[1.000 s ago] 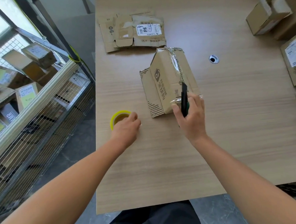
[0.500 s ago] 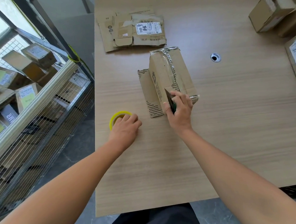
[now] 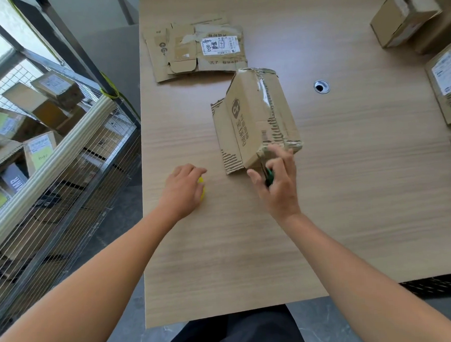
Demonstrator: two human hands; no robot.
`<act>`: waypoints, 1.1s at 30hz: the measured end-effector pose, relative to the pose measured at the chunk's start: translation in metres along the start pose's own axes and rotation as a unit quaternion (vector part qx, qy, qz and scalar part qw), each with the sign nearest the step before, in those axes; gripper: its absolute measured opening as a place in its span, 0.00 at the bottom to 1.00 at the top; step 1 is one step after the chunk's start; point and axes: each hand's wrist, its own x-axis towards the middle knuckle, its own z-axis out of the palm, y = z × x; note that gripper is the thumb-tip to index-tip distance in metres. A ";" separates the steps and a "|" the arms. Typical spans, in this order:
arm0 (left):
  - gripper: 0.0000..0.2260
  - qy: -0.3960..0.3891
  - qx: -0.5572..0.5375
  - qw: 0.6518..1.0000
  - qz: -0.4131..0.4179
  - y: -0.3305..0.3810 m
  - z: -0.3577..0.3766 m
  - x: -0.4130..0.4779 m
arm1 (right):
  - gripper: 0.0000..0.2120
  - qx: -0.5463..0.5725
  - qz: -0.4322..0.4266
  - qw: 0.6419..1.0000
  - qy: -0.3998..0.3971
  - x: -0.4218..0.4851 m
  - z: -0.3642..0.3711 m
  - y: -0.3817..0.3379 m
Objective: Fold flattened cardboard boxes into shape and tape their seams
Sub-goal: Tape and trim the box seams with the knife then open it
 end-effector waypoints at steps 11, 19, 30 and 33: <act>0.18 0.056 -0.066 0.990 -0.109 0.006 -0.011 -0.013 | 0.26 -0.250 0.231 0.863 -0.372 -0.078 0.062 -0.044; 0.19 0.074 -0.136 0.985 -0.083 0.076 -0.004 0.011 | 0.06 -0.053 0.314 0.940 -0.119 -0.029 -0.046 -0.011; 0.37 0.181 -0.322 0.909 -0.194 0.184 0.037 0.138 | 0.25 0.107 0.331 0.928 -0.132 0.107 -0.020 0.080; 0.36 0.215 -0.316 0.882 -0.277 0.176 0.055 0.138 | 0.25 0.074 0.273 0.951 -0.125 0.096 -0.005 0.085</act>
